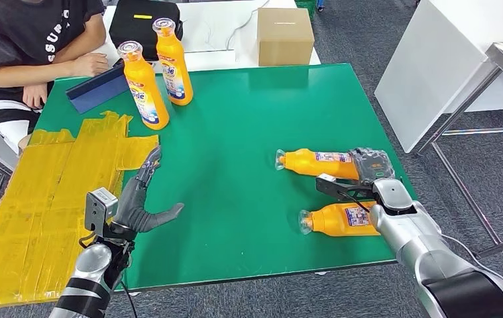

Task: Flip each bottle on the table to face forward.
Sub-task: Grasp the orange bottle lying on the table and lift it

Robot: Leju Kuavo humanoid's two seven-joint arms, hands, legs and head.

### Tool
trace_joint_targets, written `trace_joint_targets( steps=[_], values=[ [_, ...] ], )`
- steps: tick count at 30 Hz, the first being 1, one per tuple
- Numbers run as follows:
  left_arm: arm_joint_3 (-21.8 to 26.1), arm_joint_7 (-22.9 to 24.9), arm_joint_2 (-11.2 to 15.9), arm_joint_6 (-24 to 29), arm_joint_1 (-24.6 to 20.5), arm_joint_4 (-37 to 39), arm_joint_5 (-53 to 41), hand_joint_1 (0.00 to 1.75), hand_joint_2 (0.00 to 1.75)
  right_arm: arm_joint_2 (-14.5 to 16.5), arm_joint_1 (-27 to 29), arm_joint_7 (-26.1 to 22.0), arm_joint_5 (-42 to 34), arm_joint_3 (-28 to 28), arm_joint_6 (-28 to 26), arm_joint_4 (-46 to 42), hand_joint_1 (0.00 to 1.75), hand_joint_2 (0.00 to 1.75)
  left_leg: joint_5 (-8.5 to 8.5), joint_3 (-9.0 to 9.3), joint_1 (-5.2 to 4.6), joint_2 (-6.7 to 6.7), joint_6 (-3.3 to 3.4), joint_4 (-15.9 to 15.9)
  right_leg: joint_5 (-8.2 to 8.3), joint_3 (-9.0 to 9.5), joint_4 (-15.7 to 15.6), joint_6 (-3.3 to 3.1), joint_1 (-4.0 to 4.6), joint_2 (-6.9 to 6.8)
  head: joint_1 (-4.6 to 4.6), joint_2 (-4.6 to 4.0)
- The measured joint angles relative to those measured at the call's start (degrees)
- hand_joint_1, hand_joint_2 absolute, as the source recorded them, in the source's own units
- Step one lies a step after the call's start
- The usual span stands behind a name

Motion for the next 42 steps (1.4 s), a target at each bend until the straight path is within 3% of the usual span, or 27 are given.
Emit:
trace_joint_targets(
  steps=[1, 2, 3, 9, 18, 35, 37, 38, 42],
  values=[
    [0.0, 0.0, 0.0, 0.0, 0.0, 0.0, 0.0, 0.00, 1.75, 0.0, -0.2, -0.2, 0.2, 0.0, 1.0, 0.0, 0.21, 1.75, 0.00, 0.03, 0.00, 0.02, 0.00, 0.0, 0.00, 0.02, 0.0, 0.00, 0.00, 0.00, 0.00, 0.00],
    [0.0, 0.1, 0.0, 0.0, 0.0, 0.0, 0.0, 0.00, 1.75, 0.1, -0.4, -0.4, 0.4, 0.0, 2.2, 0.1, 0.06, 1.75, 0.00, 0.06, 0.00, 0.04, 0.00, 0.0, 0.00, 0.04, 0.0, 0.00, 0.00, 0.01, -0.01, 0.00],
    [0.0, 0.1, 0.0, 0.0, 0.0, 0.0, 0.0, 0.00, 1.75, 0.1, -0.6, -0.6, 0.6, 0.0, 3.6, 0.3, 0.01, 1.75, -0.01, 0.09, 0.00, 0.05, 0.00, 0.0, 0.00, 0.07, 0.0, 0.00, 0.00, 0.01, 0.00, 0.00],
    [-0.1, 0.2, 0.0, 0.0, -0.2, 0.0, -0.2, 0.00, 1.75, 0.7, -1.5, -1.4, 1.1, 0.1, 9.6, 1.7, 0.00, 1.75, -0.01, 0.22, 0.00, 0.10, 0.00, 0.0, 0.01, 0.15, 0.0, -0.01, 0.00, 0.02, 0.00, 0.00],
    [-0.3, 0.3, -0.1, 0.1, -1.0, 0.6, -0.2, 0.00, 1.75, 1.8, -3.5, -1.9, 1.2, 0.8, 14.0, 3.8, 0.00, 1.75, -0.06, 0.58, 0.00, 0.24, 0.00, 0.0, 0.01, 0.42, 0.0, -0.01, 0.00, 0.08, 0.01, 0.00],
    [-0.6, 0.3, -0.1, 0.3, -1.3, 1.1, -0.2, 0.00, 1.75, 2.6, -4.4, -2.1, 0.9, 1.0, 15.8, 5.0, 0.00, 1.75, -0.09, 0.91, 0.01, 0.29, 0.00, 0.0, 0.01, 0.72, -0.1, -0.02, 0.01, 0.15, 0.00, 0.00],
    [-0.6, 0.3, -0.1, 0.4, -1.3, 1.2, -0.2, 0.00, 1.75, 2.7, -4.4, -2.1, 0.9, 1.0, 15.9, 5.0, 0.05, 1.75, -0.09, 0.94, 0.01, 0.30, 0.00, 0.0, 0.01, 0.74, -0.1, -0.02, 0.01, 0.16, 0.00, 0.00],
    [-0.6, 0.3, -0.2, 0.4, -1.4, 1.3, -0.1, 0.00, 1.75, 2.7, -4.4, -2.1, 0.9, 1.0, 16.1, 5.1, 0.17, 1.75, -0.09, 0.95, 0.01, 0.30, 0.00, 0.0, 0.01, 0.75, -0.1, -0.02, 0.01, 0.16, 0.00, 0.00],
    [-0.6, 0.3, -0.4, 0.5, -1.6, 1.8, 0.0, 0.00, 1.75, 2.8, -4.4, -2.1, 0.8, 1.1, 16.6, 5.2, 1.03, 1.75, -0.12, 1.03, 0.01, 0.30, -0.01, 0.0, 0.00, 0.81, -0.1, -0.02, 0.01, 0.17, 0.01, 0.00]
  ],
)
